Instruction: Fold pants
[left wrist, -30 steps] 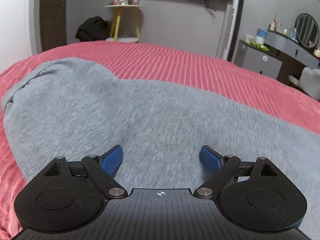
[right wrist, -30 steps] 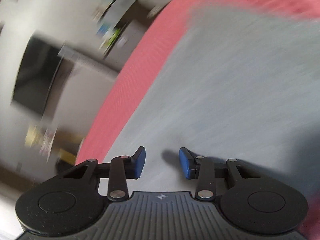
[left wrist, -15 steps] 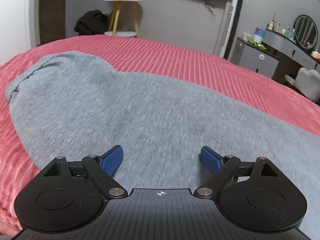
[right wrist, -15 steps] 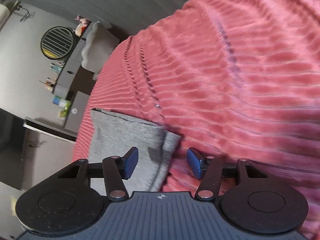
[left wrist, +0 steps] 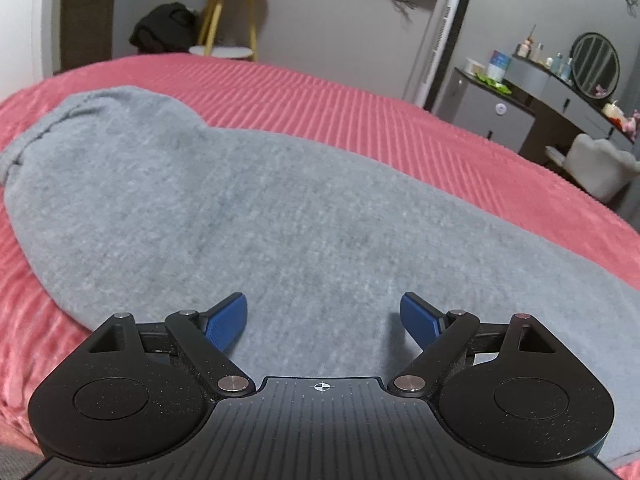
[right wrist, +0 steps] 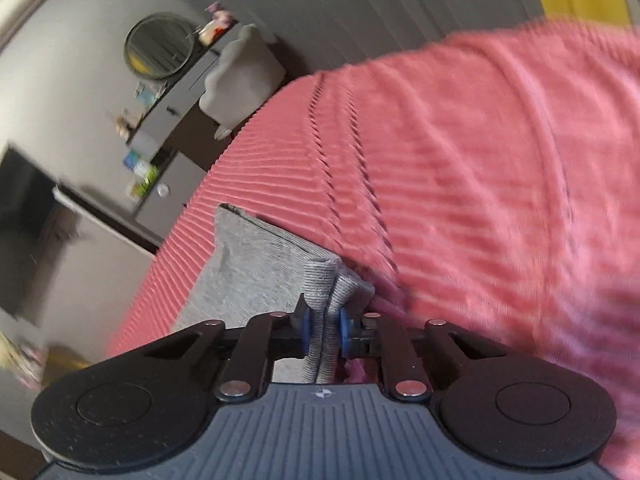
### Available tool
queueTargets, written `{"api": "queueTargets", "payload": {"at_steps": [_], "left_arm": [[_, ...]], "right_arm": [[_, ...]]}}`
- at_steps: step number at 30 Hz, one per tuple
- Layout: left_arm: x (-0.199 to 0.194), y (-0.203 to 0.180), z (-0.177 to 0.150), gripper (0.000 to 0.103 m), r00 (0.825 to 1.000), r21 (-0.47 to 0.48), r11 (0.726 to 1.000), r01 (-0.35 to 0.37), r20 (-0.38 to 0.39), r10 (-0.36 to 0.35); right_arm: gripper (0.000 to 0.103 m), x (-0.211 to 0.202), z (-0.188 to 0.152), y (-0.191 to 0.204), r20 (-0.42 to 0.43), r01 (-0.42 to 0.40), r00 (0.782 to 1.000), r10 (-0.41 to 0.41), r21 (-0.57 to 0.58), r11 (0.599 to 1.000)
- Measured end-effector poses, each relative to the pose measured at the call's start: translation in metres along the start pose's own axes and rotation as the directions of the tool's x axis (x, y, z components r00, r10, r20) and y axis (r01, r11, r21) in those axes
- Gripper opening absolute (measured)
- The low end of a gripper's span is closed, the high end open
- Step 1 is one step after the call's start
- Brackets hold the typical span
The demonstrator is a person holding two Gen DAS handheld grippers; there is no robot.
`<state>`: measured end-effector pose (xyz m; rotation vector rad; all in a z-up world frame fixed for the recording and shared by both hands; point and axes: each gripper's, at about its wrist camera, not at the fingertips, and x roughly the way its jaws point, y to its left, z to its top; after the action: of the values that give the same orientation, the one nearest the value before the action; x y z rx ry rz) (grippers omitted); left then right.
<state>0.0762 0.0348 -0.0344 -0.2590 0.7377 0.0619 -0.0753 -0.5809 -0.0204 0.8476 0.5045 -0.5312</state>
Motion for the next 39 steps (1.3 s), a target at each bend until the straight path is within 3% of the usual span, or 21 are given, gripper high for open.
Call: {"api": "queueTargets", "payload": {"at_steps": [3,5,8,10,12,13,16,18,20,21,22,23,24,25,26,28,30,35,37,38,39], "left_arm": [[-0.002,-0.004,-0.001,0.088,1.000,0.014,1.000,0.011,0.000,-0.011],[-0.004,-0.005,-0.001,0.088,1.000,0.021,0.999,0.025,0.006,-0.025],[-0.012,-0.006,-0.001,0.088,0.998,0.014,0.998,0.059,0.017,-0.059],[-0.017,-0.005,0.000,0.088,0.996,0.010,0.996,0.087,0.024,-0.087],[-0.021,-0.004,0.001,0.088,0.993,0.011,0.993,0.116,0.026,-0.116],[-0.023,-0.004,0.001,0.088,0.991,0.011,0.991,0.131,0.025,-0.131],[-0.024,-0.003,0.001,0.088,0.984,0.003,0.984,0.179,0.016,-0.179],[-0.022,-0.003,0.001,0.088,0.974,-0.004,0.974,0.226,-0.002,-0.226],[-0.019,-0.006,0.002,0.088,0.957,-0.015,0.957,0.290,-0.027,-0.290],[-0.016,-0.009,0.003,0.088,0.945,-0.025,0.946,0.323,-0.044,-0.323],[-0.013,-0.013,0.004,0.088,0.930,-0.033,0.932,0.361,-0.065,-0.362],[-0.009,-0.019,0.006,0.088,0.910,-0.036,0.915,0.402,-0.093,-0.404],[-0.005,-0.026,0.007,0.088,0.891,-0.037,0.899,0.436,-0.124,-0.437],[0.000,-0.034,0.008,0.088,0.861,-0.046,0.876,0.480,-0.165,-0.480],[0.005,-0.040,0.009,0.088,0.834,-0.058,0.857,0.512,-0.203,-0.513],[0.018,-0.056,0.008,0.090,0.776,-0.087,0.821,0.564,-0.285,-0.563],[0.035,-0.073,0.008,0.090,0.730,-0.133,0.803,0.581,-0.352,-0.586],[0.072,-0.105,0.008,0.089,0.685,-0.209,0.786,0.582,-0.396,-0.612],[0.079,-0.110,0.008,0.064,0.665,-0.282,0.762,0.582,-0.373,-0.646],[0.083,-0.112,0.009,0.029,0.661,-0.306,0.760,0.573,-0.376,-0.649],[0.084,-0.112,0.009,0.016,0.672,-0.306,0.772,0.558,-0.379,-0.636]], "right_arm": [[0.011,-0.018,-0.008,0.068,0.027,-0.083,0.995,0.092,-0.246,0.966],[0.011,-0.029,-0.032,0.127,-0.027,-0.184,0.981,0.193,-0.445,0.876],[0.011,-0.041,-0.088,0.199,-0.200,-0.379,0.924,0.327,-0.602,0.703],[0.011,-0.043,-0.132,0.229,-0.314,-0.471,0.882,0.352,-0.644,0.603],[0.011,-0.036,-0.179,0.249,-0.418,-0.538,0.843,0.338,-0.656,0.530],[0.011,-0.030,-0.197,0.253,-0.460,-0.561,0.827,0.323,-0.641,0.523],[0.014,-0.006,-0.241,0.250,-0.573,-0.580,0.791,0.216,-0.589,0.563],[0.020,0.000,-0.246,0.242,-0.609,-0.570,0.773,0.177,-0.545,0.615],[0.037,-0.002,-0.228,0.226,-0.626,-0.602,0.730,0.276,-0.398,0.692],[0.045,-0.003,-0.214,0.216,-0.604,-0.601,0.725,0.331,-0.320,0.732],[0.064,-0.005,-0.204,0.207,-0.568,-0.574,0.745,0.351,-0.276,0.771],[0.076,-0.005,-0.195,0.197,-0.525,-0.531,0.777,0.349,-0.247,0.811],[0.077,-0.002,-0.185,0.185,-0.483,-0.449,0.825,0.293,-0.245,0.859],[0.076,0.001,-0.179,0.176,-0.460,-0.372,0.858,0.227,-0.255,0.893],[0.071,0.004,-0.173,0.165,-0.448,-0.332,0.869,0.209,-0.215,0.918],[0.071,0.003,-0.166,0.143,-0.429,-0.366,0.846,0.317,-0.033,0.930],[0.072,-0.001,-0.166,0.134,-0.400,-0.373,0.846,0.351,0.026,0.928],[0.075,0.002,-0.167,0.138,-0.422,-0.429,0.814,0.399,0.026,0.903],[0.075,0.001,-0.168,0.138,-0.429,-0.440,0.806,0.408,0.029,0.898],[0.075,0.002,-0.165,0.135,-0.425,-0.442,0.804,0.415,0.037,0.896],[0.075,0.007,-0.163,0.133,-0.421,-0.445,0.801,0.425,0.054,0.894]]}}
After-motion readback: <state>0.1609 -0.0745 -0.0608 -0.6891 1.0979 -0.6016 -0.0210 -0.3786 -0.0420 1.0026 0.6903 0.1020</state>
